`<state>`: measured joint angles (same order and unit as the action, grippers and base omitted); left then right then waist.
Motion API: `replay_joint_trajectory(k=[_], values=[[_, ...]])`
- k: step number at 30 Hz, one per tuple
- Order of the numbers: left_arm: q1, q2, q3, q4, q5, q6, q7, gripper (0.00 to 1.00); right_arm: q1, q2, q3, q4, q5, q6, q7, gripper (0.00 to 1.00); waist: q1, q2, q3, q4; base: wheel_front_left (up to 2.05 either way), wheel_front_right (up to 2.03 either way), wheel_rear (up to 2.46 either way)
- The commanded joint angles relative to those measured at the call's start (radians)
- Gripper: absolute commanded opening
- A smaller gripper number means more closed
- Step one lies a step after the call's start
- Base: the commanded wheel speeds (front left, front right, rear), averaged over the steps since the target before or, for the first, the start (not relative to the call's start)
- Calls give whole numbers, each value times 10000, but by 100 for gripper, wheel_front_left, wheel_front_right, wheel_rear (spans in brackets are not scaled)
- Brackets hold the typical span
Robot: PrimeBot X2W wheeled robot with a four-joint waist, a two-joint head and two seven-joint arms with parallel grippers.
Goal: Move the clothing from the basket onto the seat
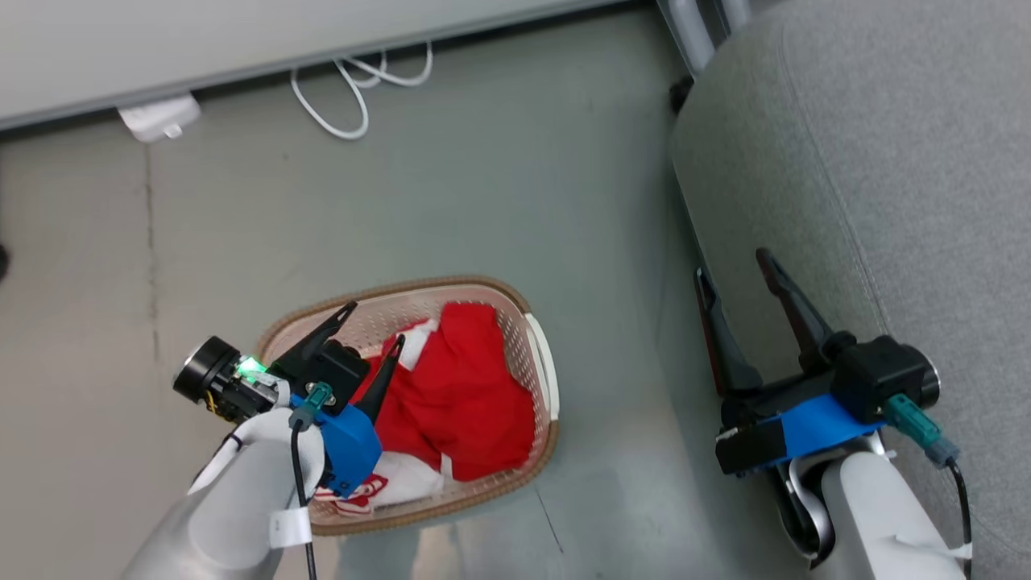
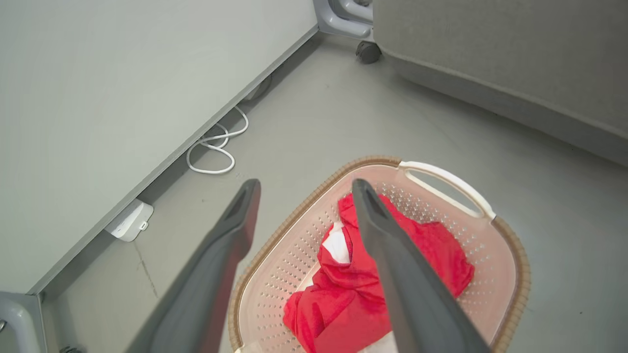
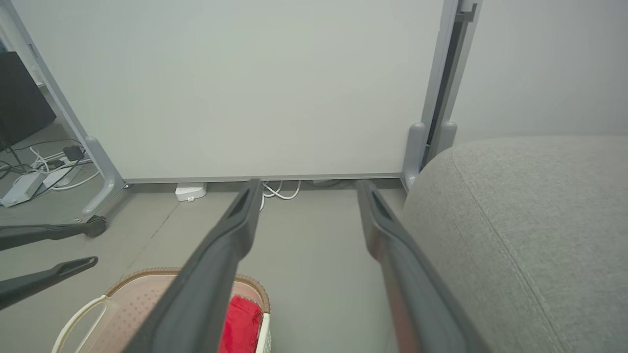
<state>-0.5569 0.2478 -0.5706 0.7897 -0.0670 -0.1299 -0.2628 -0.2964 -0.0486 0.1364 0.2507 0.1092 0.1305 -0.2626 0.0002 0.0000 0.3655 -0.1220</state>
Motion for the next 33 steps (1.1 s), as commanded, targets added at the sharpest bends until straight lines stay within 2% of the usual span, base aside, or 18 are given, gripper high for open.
replay_joint_trajectory(k=[1,7,9,10,14,17,18,20,26,33], values=[[-412,174,-414,363,-67,-4,-30,100,-322,-31,32,-64,74,4,-35,100,-2,0,860,-433,0,0,0],[-1277,517,-2007,1824,-517,-3,-30,100,-913,-31,267,-252,166,4,-35,100,-2,0,1783,-778,0,0,0],[-1414,556,-2276,2061,-599,-3,-30,100,-1035,-28,294,-296,180,4,-35,100,-2,0,1938,-815,0,0,0],[-1742,622,-2852,2525,-701,-4,-22,100,-1241,-30,332,-407,162,4,-35,100,-2,0,2302,-879,0,0,0],[-2350,748,-4081,3243,-859,-4,88,100,-1642,-28,406,-648,122,4,-35,100,-2,0,2970,-979,0,0,0],[-2770,838,-4987,3603,-1080,-4,340,100,-1935,-30,439,-796,71,4,-35,100,-2,0,3454,-1029,0,0,0],[-2770,838,-4987,3603,-1080,-4,340,100,-1935,-30,439,-796,71,4,-35,100,-2,0,3454,-1029,0,0,0],[-3169,927,-5853,3793,-1319,-4,552,100,-2169,-28,460,-949,2,4,-35,100,-2,0,3920,-1055,0,0,0],[-3774,1126,-6791,3979,-1806,-5,1241,100,-2445,-30,507,-1131,-1,4,-35,100,-2,0,4600,-1158,0,0,0],[-4248,1488,-7102,3913,-1723,-5,2118,100,-2646,-30,531,-1332,165,4,-35,100,-2,0,5409,-1440,0,0,0]])
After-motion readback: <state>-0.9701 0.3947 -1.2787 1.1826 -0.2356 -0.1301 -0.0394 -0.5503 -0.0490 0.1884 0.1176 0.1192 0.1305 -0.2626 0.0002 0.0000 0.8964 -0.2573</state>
